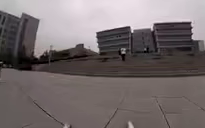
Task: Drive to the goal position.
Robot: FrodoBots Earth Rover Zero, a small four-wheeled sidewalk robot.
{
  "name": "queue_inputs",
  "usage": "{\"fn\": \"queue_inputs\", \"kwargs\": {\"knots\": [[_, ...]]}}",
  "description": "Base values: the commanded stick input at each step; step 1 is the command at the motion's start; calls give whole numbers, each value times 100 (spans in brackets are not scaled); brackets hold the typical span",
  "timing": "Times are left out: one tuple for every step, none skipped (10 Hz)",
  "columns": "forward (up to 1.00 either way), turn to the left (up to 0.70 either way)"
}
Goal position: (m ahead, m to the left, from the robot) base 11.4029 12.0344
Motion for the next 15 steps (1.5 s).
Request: {"fn": "queue_inputs", "kwargs": {"knots": [[70,1],[70,1],[70,1],[70,1],[70,1],[70,1],[70,1],[70,1],[70,1],[70,11],[70,14],[70,14],[70,14],[70,14],[70,14]]}}
